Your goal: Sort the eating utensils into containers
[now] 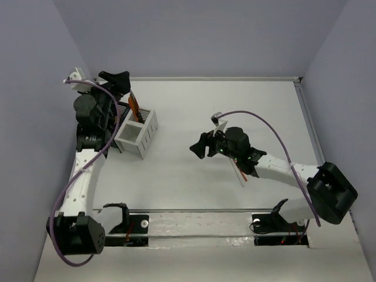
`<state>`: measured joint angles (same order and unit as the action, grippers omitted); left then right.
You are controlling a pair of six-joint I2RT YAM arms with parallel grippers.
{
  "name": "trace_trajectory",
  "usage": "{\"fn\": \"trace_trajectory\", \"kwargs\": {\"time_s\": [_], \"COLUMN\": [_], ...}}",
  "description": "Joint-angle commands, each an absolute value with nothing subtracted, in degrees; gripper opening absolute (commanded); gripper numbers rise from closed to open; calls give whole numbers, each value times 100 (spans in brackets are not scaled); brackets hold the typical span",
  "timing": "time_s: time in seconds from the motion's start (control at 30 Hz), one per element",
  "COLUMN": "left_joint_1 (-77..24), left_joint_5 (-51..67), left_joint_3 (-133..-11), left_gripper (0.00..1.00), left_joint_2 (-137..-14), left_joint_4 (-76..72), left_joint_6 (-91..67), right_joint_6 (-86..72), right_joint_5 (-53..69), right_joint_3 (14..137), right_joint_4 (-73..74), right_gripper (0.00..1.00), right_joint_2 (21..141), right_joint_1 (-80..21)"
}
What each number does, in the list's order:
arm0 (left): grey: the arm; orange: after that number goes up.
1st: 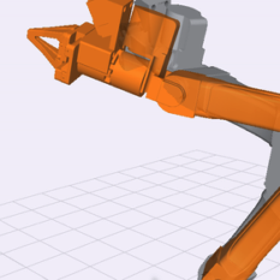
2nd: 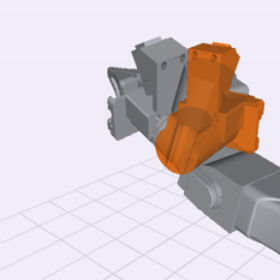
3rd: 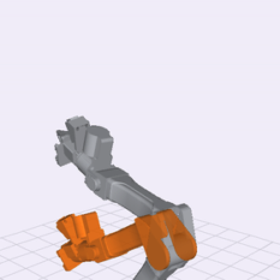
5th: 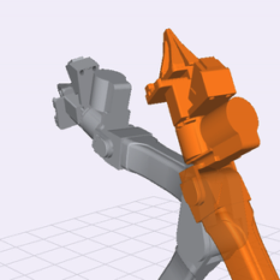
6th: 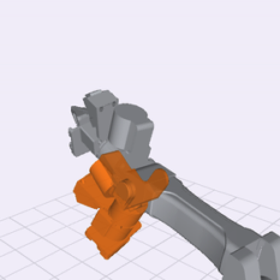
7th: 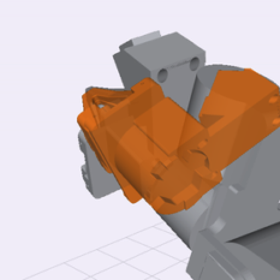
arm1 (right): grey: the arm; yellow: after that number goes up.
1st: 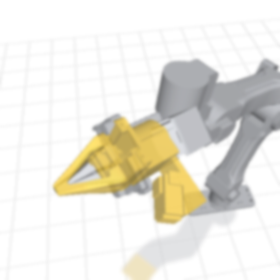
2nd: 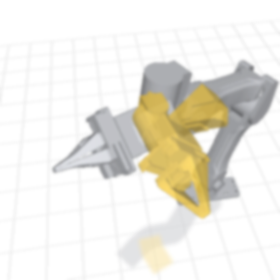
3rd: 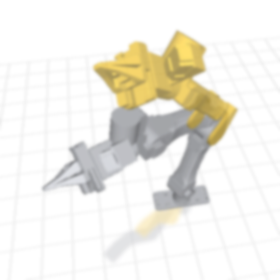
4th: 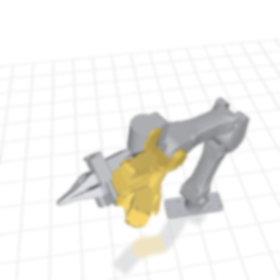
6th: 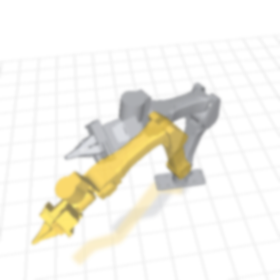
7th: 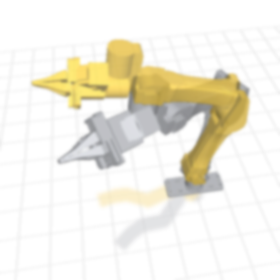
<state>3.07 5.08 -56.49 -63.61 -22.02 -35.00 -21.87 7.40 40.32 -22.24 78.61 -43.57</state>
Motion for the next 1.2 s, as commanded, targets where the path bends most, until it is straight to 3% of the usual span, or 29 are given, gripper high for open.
{"fn": "trace_trajectory", "kwargs": {"time_s": [0.0, 0.17, 0.2, 0.37, 0.57, 0.83, 0.93, 1.17], "left_joint_1": [-447, -957, -1106, -1468, -1529, -2724, -3084, -3506], "left_joint_5": [870, 1658, 1861, 2802, 3287, 2366, 2259, 1864], "left_joint_3": [-5845, -5153, -5029, -4107, -3534, -3744, -3700, -3718], "left_gripper": [94, 94, 95, 95, 95, 94, 94, 95], "left_joint_2": [-5503, -4590, -4475, -3737, -3148, -2594, -2322, -2013], "left_joint_4": [-1943, -1460, -1268, -504, -70, 509, 536, 642], "left_joint_6": [-3243, -3085, -2998, -2551, -1987, -1644, -1679, -1687], "right_joint_6": [-2039, -2144, -2205, -2732, -2961, -2997, -2953, -2909], "right_joint_5": [97, -517, -658, -1362, -432, -1089, -1098, -1328], "right_joint_3": [3964, 4060, 4104, 4271, 4385, 5439, 5651, 5915], "right_joint_4": [-2303, -1636, -1156, 726, 2328, 4260, 4735, 5238], "right_gripper": [70, 58, 51, 43, 42, 46, 51, 51], "right_joint_2": [7506, 7278, 7225, 6804, 6618, 7821, 8128, 8710], "right_joint_1": [-4377, -4245, -4184, -3754, -2700, -2566, -2566, -2461]}}
